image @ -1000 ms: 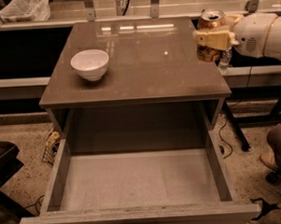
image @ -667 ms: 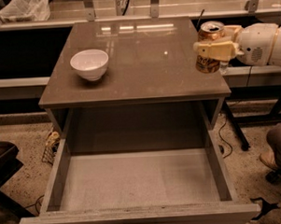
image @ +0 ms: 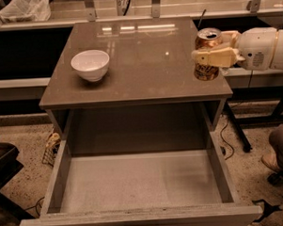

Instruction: Place orange can into top drawer

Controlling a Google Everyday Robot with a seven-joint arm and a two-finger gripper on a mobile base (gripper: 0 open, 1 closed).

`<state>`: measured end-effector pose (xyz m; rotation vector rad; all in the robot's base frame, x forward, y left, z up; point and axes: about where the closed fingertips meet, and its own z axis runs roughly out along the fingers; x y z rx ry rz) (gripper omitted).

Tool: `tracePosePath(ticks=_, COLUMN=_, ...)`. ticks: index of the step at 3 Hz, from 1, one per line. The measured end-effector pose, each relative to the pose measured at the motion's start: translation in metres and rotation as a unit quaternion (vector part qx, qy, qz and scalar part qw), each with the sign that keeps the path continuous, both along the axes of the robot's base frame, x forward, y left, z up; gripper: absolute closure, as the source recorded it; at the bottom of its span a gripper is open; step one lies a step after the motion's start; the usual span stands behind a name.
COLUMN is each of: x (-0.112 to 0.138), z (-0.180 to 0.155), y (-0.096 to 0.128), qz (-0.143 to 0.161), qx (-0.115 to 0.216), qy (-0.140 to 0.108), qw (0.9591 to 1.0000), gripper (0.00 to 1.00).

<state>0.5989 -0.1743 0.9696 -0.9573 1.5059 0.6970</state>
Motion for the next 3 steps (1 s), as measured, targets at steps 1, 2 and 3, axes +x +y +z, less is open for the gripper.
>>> tracePosePath(ticks=1, x=-0.036, z=-0.036, y=0.023, qz=0.026, qx=0.014, qy=0.005, qw=0.9995, gripper=1.00)
tracePosePath(ticks=2, x=-0.072, z=-0.075, y=0.058, qz=0.074, qx=0.022, qy=-0.004, qw=0.9970, gripper=1.00)
tracePosePath(ticks=3, x=-0.097, z=-0.123, y=0.104, qz=0.110, qx=0.024, qy=0.009, qw=0.9936, gripper=1.00)
